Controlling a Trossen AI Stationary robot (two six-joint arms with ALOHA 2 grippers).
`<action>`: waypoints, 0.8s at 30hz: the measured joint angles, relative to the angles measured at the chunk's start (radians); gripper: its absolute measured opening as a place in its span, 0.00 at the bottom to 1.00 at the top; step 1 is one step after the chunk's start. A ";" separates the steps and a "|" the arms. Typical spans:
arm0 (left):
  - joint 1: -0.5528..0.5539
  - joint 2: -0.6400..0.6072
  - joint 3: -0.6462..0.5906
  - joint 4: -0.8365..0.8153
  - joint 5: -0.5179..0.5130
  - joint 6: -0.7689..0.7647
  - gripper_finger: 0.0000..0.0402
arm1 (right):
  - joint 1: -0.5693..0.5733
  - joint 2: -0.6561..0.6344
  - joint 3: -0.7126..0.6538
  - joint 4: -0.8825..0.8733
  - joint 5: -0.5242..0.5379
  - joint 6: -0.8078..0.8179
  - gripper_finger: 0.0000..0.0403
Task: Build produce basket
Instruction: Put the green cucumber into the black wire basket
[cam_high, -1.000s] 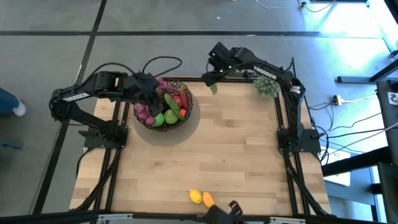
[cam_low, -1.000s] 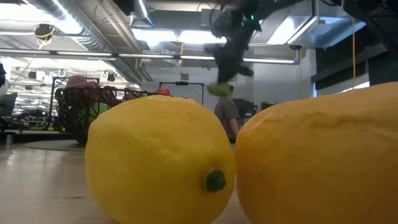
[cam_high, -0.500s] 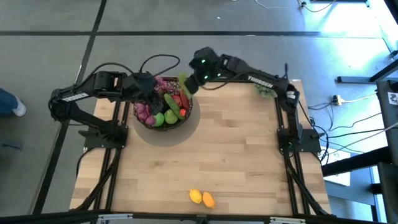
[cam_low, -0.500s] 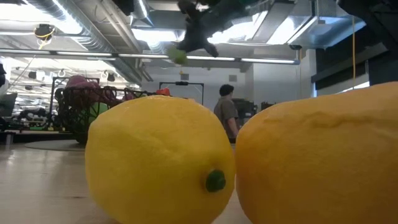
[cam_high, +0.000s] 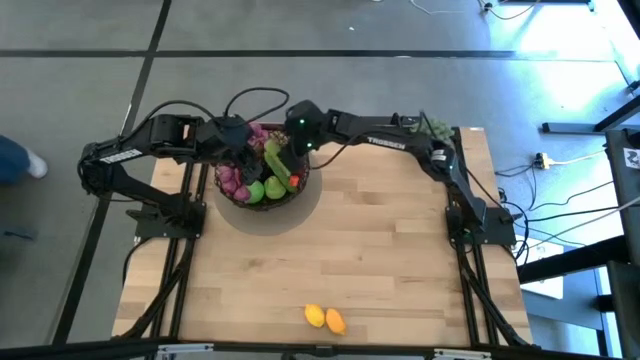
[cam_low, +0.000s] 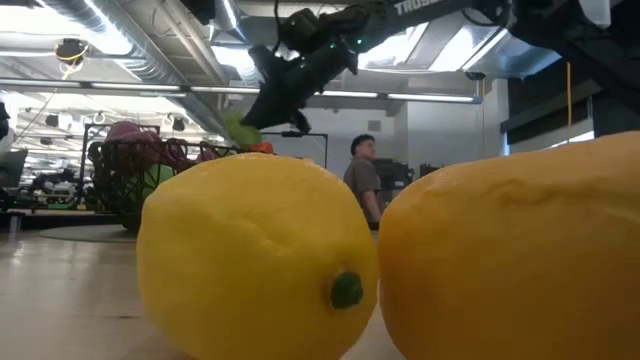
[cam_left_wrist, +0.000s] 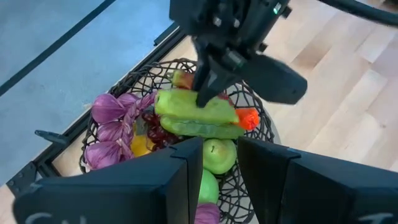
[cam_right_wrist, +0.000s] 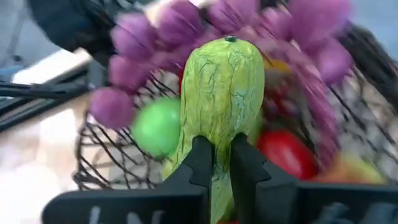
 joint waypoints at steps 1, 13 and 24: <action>0.000 0.000 0.000 0.000 0.000 0.000 0.22 | 0.005 0.006 0.000 0.034 -0.014 -0.012 0.05; 0.000 0.000 0.000 0.000 0.000 -0.003 0.22 | 0.063 0.053 0.001 0.314 -0.036 -0.054 0.05; 0.000 0.000 0.000 0.000 0.003 -0.026 0.22 | 0.065 0.168 0.000 0.453 0.035 -0.197 0.05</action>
